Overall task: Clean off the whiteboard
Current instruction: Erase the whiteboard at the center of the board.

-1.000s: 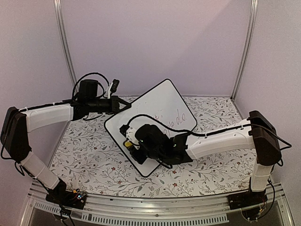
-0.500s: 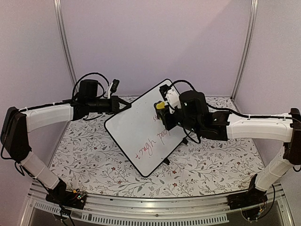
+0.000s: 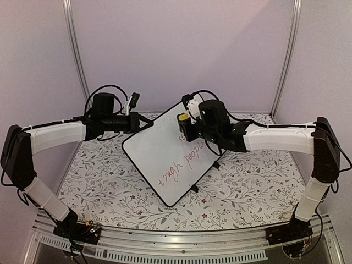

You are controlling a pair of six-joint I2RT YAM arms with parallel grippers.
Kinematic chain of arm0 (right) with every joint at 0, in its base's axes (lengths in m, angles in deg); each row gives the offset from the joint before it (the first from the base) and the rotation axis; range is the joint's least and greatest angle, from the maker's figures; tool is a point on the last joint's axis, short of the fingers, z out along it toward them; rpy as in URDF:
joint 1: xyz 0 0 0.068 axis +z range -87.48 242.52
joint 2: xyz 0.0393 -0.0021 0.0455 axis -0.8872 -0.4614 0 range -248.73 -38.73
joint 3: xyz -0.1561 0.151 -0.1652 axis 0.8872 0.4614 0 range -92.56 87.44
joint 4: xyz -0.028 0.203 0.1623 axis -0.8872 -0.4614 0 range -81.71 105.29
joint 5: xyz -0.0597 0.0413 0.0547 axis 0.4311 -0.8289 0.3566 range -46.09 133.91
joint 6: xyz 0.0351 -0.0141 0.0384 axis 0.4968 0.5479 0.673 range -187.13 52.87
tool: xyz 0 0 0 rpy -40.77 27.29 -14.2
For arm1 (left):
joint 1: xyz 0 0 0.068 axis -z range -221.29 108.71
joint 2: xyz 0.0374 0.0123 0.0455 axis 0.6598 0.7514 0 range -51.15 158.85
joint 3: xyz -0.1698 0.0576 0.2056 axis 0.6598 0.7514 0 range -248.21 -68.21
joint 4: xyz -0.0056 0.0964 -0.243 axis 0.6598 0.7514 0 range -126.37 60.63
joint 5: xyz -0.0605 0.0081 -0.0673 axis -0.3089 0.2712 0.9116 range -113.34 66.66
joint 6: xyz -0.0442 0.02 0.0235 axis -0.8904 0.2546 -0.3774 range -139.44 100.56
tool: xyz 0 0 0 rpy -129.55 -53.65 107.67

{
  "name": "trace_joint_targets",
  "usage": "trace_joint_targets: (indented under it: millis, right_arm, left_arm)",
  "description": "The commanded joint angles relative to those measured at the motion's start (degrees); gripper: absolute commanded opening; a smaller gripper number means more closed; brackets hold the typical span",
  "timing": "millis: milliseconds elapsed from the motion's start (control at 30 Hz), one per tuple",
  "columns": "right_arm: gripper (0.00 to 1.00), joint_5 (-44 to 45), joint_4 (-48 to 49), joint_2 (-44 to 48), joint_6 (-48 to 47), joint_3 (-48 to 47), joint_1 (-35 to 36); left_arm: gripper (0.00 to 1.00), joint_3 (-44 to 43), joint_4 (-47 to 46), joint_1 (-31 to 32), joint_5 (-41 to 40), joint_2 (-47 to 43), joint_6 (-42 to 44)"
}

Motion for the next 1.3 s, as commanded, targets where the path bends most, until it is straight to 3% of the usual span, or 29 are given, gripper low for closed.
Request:
trace_joint_targets:
  millis: [0, 467, 1000, 1267]
  right_arm:
    - [0.00, -2.98, 0.10, -4.61, 0.33, -4.32, -0.35]
    - [0.00, -5.32, 0.00, -8.64, 2.45, -6.08, -1.89]
    - [0.00, -9.97, 2.79, -5.29, 6.61, 6.26, -1.76]
    - [0.00, -8.91, 3.25, -4.08, 7.13, 7.13, -1.39]
  left_arm:
    - [0.00, -0.79, -1.96, 0.66, 1.92, -0.60, 1.63]
    - [0.00, -0.81, -2.05, 0.52, 2.17, -0.72, 1.57]
    - [0.00, -0.79, -2.22, 0.45, 2.19, -0.64, 1.46]
    - [0.00, -0.79, -2.30, 0.46, 2.29, -0.68, 1.43]
